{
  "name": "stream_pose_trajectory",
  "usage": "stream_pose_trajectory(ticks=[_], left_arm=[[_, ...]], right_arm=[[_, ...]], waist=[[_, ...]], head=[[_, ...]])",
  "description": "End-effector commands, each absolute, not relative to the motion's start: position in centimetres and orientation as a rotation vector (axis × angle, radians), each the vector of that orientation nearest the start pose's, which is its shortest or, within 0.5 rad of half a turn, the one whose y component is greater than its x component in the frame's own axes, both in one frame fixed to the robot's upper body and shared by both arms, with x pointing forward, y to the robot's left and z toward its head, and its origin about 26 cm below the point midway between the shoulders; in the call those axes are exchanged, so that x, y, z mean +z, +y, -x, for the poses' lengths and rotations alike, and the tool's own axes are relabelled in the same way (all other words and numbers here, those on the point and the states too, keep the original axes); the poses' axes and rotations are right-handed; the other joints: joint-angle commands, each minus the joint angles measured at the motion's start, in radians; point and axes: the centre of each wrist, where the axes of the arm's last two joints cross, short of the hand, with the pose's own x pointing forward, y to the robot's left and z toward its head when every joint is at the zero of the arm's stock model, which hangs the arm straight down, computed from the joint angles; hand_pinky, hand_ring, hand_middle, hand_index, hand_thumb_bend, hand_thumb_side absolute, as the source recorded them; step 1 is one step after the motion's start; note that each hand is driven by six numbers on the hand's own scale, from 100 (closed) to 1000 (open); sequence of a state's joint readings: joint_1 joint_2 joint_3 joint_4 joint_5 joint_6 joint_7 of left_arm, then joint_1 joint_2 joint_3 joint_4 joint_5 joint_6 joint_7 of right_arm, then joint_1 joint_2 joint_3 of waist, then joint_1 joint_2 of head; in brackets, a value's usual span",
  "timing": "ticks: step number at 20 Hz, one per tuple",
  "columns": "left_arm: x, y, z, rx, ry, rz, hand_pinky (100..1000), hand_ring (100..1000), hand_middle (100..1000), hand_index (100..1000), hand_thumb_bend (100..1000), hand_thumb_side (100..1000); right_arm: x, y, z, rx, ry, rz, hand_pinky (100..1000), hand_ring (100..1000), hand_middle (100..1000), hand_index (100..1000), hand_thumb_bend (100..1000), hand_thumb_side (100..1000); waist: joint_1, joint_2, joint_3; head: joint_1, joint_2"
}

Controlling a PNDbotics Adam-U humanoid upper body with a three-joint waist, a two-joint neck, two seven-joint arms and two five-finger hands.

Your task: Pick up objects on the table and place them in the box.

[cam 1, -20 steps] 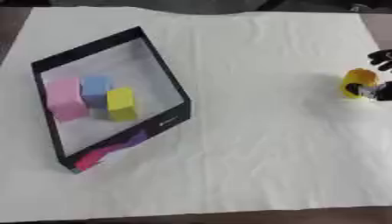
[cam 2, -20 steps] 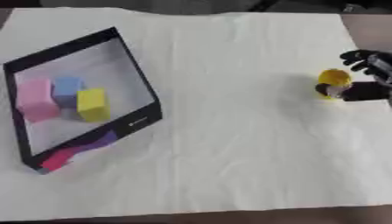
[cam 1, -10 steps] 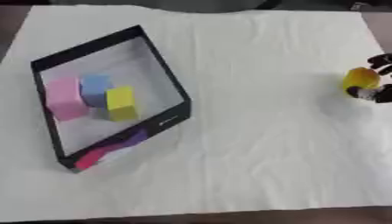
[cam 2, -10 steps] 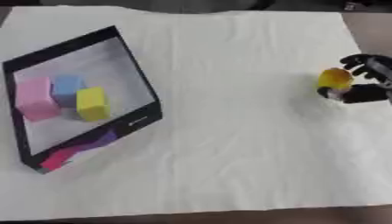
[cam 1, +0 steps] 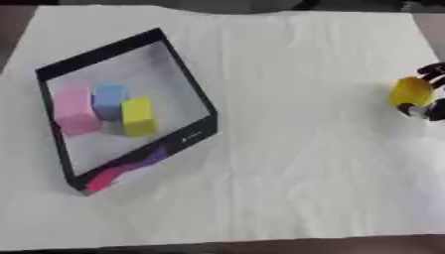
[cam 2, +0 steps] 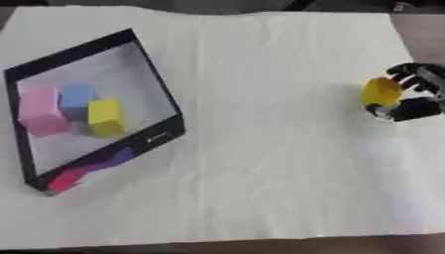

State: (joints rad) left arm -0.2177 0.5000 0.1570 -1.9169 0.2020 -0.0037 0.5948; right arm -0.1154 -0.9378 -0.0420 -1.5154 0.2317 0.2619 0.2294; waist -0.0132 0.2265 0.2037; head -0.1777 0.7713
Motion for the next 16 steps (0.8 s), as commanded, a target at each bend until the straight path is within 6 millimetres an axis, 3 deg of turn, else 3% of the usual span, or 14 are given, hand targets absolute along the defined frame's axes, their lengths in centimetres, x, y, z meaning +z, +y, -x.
stream_pose_trajectory(ticks=[1,4,7,16], left_arm=[[20.4,34.0,-29.6,0.371,-2.209,-0.582,700,658,755,817,274,520],[20.4,34.1,-29.6,0.374,-2.208,-0.584,700,658,755,816,274,521],[20.4,34.0,-29.6,0.371,-2.212,-0.58,700,659,755,817,274,518],[20.4,34.0,-29.6,0.369,-2.212,-0.58,701,660,753,817,269,525]], right_arm=[[17.4,-46.3,-29.8,0.769,-1.141,0.895,833,759,647,789,313,141],[17.1,-45.9,-29.4,0.732,-1.171,0.912,814,720,583,744,250,100],[16.8,-45.3,-28.4,0.73,-1.198,0.964,796,675,531,706,334,100],[16.8,-44.0,-28.0,0.75,-1.237,1.086,736,560,427,594,375,100]], waist=[[0.013,0.004,0.002],[0.012,0.005,0.003],[0.011,0.006,0.005],[0.01,0.011,0.01]], head=[[0.0,-0.001],[0.0,-0.001],[-0.001,-0.001],[-0.007,-0.001]])
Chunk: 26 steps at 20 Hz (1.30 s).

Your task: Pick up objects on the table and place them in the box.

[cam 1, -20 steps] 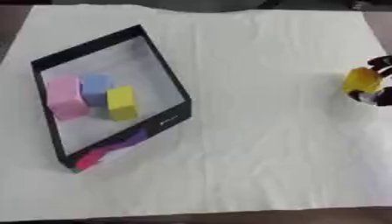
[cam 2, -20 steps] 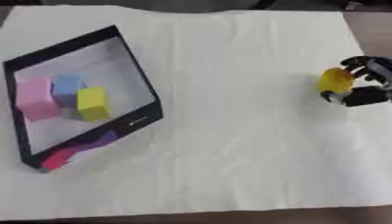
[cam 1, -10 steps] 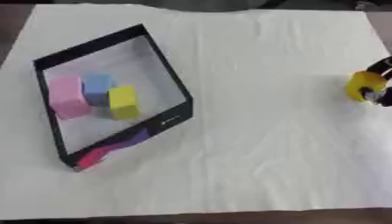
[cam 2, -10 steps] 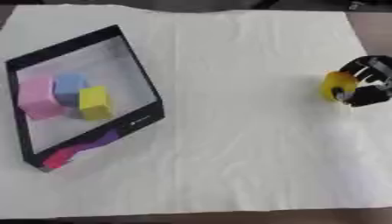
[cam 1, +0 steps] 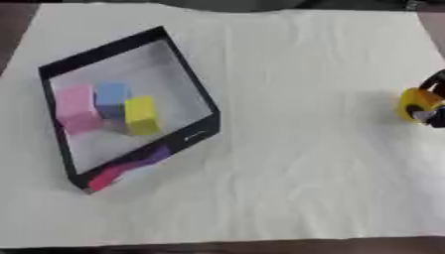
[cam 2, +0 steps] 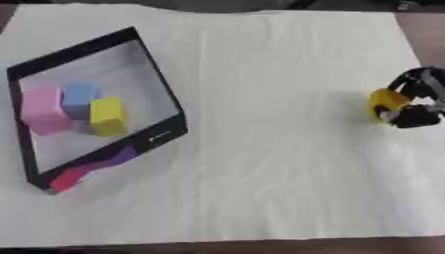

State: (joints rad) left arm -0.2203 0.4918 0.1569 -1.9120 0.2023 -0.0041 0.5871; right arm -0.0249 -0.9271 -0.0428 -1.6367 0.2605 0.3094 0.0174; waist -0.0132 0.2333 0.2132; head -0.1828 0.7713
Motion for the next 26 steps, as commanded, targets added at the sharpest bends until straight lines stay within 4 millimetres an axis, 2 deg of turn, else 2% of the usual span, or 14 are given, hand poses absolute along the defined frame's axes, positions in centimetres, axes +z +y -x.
stream_pose_trajectory(ticks=[1,5,11,16,19,22,26], left_arm=[[20.4,34.0,-29.6,0.368,-2.213,-0.58,701,661,753,817,269,525],[20.5,34.1,-29.6,0.364,-2.217,-0.584,701,661,753,817,268,525],[20.6,34.1,-29.6,0.353,-2.218,-0.591,701,661,754,817,266,523],[20.6,34.2,-29.5,0.342,-2.215,-0.596,701,662,755,817,266,523],[20.6,34.1,-29.6,0.329,-2.213,-0.592,701,663,755,817,267,522],[20.6,33.9,-29.7,0.313,-2.214,-0.58,701,664,755,817,268,518],[21.0,33.7,-29.7,0.285,-2.231,-0.567,703,668,756,818,274,503]], right_arm=[[17.2,-43.8,-27.9,0.747,-1.255,1.093,736,559,424,591,375,100],[19.5,-42.5,-27.4,0.735,-1.369,1.14,737,557,419,587,372,100],[24.2,-39.8,-26.4,0.738,-1.576,1.233,735,554,413,579,364,100],[28.7,-38.0,-26.3,0.799,-1.76,1.215,734,553,416,581,351,100],[32.1,-36.7,-26.6,0.872,-1.876,1.158,732,553,418,581,352,100],[35.9,-34.1,-26.9,0.947,-2.024,1.069,730,553,421,581,336,100],[39.5,-28.8,-27.7,1.038,-2.182,0.876,729,551,419,579,329,100]], waist=[[0.009,0.003,0.0],[0.006,0.0,-0.006],[0.002,-0.009,-0.011],[-0.004,-0.019,-0.008],[-0.008,-0.029,-0.003],[-0.011,-0.048,0.009],[-0.005,-0.074,0.025]], head=[[-0.001,-0.001],[0.002,-0.001],[0.004,-0.001],[0.008,-0.001],[0.009,-0.001],[-0.007,-0.001],[-0.03,-0.001]])
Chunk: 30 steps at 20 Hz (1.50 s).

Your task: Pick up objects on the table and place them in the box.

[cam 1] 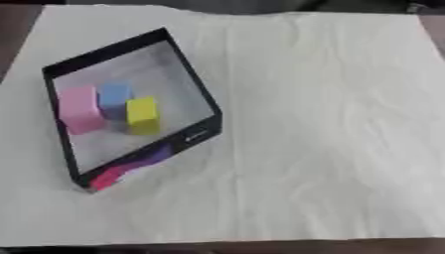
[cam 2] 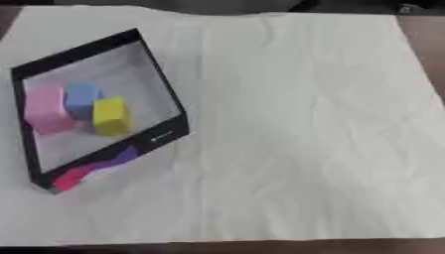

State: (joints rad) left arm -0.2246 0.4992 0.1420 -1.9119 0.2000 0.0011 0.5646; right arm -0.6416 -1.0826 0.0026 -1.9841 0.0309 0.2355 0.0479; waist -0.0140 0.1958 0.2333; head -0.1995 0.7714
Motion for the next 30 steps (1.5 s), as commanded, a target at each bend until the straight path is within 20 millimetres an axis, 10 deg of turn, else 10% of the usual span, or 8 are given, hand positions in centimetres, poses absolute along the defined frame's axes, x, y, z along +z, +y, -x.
stream_pose_trajectory(ticks=[1,7,13,30], left_arm=[[21.2,33.6,-29.7,0.279,-2.238,-0.565,704,669,757,819,277,500],[22.3,33.2,-29.6,0.272,-2.285,-0.562,710,685,763,820,296,481],[24.1,32.5,-29.7,0.282,-2.361,-0.556,716,693,763,820,303,453],[24.6,31.7,-29.9,0.271,-2.371,-0.496,712,683,759,819,290,468]], right_arm=[[40.1,-27.3,-28.2,1.067,-2.2,0.834,727,551,419,578,328,100],[40.2,-19.7,-34.1,1.24,-2.169,0.711,726,550,417,574,347,100],[34.9,-14.2,-39.1,1.401,-2.003,0.625,730,549,416,577,368,100],[21.7,-9.1,-42.3,1.68,-1.68,0.495,740,574,448,612,328,100]], waist=[[-0.002,-0.042,0.007],[0.004,-0.063,0.031],[0.009,-0.063,0.091],[0.014,-0.001,0.133]], head=[[-0.016,-0.001],[-0.031,-0.001],[-0.074,-0.001],[-0.105,-0.001]])
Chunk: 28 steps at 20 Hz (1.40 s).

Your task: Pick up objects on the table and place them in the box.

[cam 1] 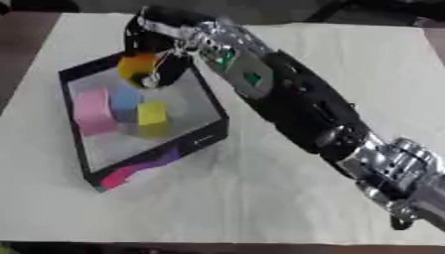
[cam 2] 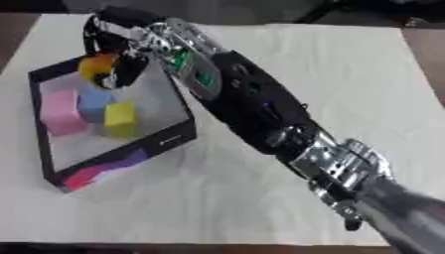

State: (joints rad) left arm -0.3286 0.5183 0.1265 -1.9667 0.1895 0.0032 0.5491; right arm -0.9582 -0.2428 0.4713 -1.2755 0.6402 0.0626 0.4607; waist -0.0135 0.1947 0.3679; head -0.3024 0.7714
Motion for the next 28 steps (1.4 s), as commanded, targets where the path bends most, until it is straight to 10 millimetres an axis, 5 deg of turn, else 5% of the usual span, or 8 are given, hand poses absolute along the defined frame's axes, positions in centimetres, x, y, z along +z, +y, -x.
stream_pose_trajectory(ticks=[1,4,6,7,12,19,24,28], left_arm=[[24.5,31.7,-29.9,0.272,-2.37,-0.493,712,683,759,819,290,468],[24.5,31.7,-30.0,0.272,-2.368,-0.493,712,682,759,819,290,469],[24.4,31.8,-29.9,0.275,-2.363,-0.499,712,682,758,819,290,469],[24.3,31.9,-29.9,0.278,-2.36,-0.501,710,679,755,818,289,468],[24.0,32.1,-29.8,0.291,-2.357,-0.511,711,680,756,819,292,468],[22.9,32.7,-29.7,0.299,-2.311,-0.546,708,676,755,819,288,484],[22.8,32.5,-29.9,0.296,-2.305,-0.535,706,673,755,819,288,493],[22.5,32.2,-30.1,0.295,-2.293,-0.511,703,668,753,817,286,504]], right_arm=[[21.3,-9.1,-42.4,1.687,-1.671,0.495,745,586,461,627,341,100],[20.8,-9.1,-42.4,1.708,-1.652,0.493,832,759,670,814,398,100],[21.1,-9.5,-42.4,1.715,-1.652,0.478,847,772,706,854,392,100],[21.6,-9.8,-42.4,1.698,-1.671,0.473,894,842,791,896,470,254],[26.2,-13.5,-41.3,1.462,-1.867,0.46,913,871,824,911,532,278],[35.1,-23.7,-33.5,0.914,-2.234,0.361,917,856,807,889,176,311],[34.3,-28.8,-29.5,0.655,-2.304,0.324,926,860,810,897,105,331],[31.2,-31.8,-29.0,0.486,-2.279,0.305,928,876,845,896,259,309]], waist=[[0.014,0.0,-0.002],[0.013,0.0,-0.003],[0.011,-0.001,-0.006],[0.011,-0.002,-0.008],[0.01,-0.01,-0.02],[0.001,-0.017,-0.066],[-0.009,-0.007,-0.098],[-0.007,0.005,-0.122]], head=[[-0.002,-0.001],[0.0,-0.001],[0.007,-0.001],[0.012,-0.001],[0.03,-0.001],[0.103,-0.001],[0.144,-0.001],[0.166,-0.001]])
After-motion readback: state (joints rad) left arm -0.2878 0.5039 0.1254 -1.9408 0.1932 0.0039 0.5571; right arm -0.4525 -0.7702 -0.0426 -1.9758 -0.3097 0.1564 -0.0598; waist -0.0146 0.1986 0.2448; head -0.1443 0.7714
